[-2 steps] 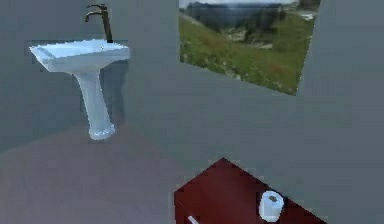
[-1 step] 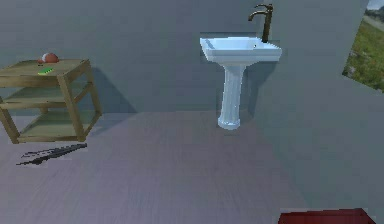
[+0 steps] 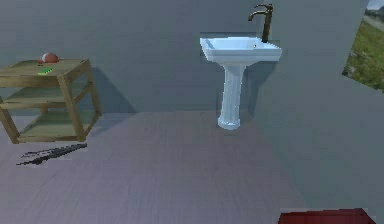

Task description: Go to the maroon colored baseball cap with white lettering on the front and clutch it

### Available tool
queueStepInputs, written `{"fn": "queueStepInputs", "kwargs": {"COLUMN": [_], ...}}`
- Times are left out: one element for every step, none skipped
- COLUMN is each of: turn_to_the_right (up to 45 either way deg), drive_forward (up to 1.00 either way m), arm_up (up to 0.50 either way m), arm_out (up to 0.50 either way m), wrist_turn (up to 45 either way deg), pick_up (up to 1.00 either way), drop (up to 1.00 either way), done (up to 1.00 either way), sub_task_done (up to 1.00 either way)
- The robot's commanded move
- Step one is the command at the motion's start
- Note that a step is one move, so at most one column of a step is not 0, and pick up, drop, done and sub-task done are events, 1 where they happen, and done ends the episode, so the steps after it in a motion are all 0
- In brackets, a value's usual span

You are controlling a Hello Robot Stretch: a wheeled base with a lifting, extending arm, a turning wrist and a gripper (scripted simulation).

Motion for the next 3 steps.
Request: {"fn": "queueStepInputs", "kwargs": {"turn_to_the_right": [0.0,0.0,0.0], "drive_forward": [0.00,0.00,0.00], "arm_up": [0.06,0.00,0.00], "arm_out": [0.00,0.20,0.00], "wrist_turn": [0.0,0.0,45.0], "pick_up": [0.00,0.00,0.00], "drop": [0.00,0.00,0.00], "done": [0.00,0.00,0.00], "sub_task_done": [0.00,0.00,0.00]}}
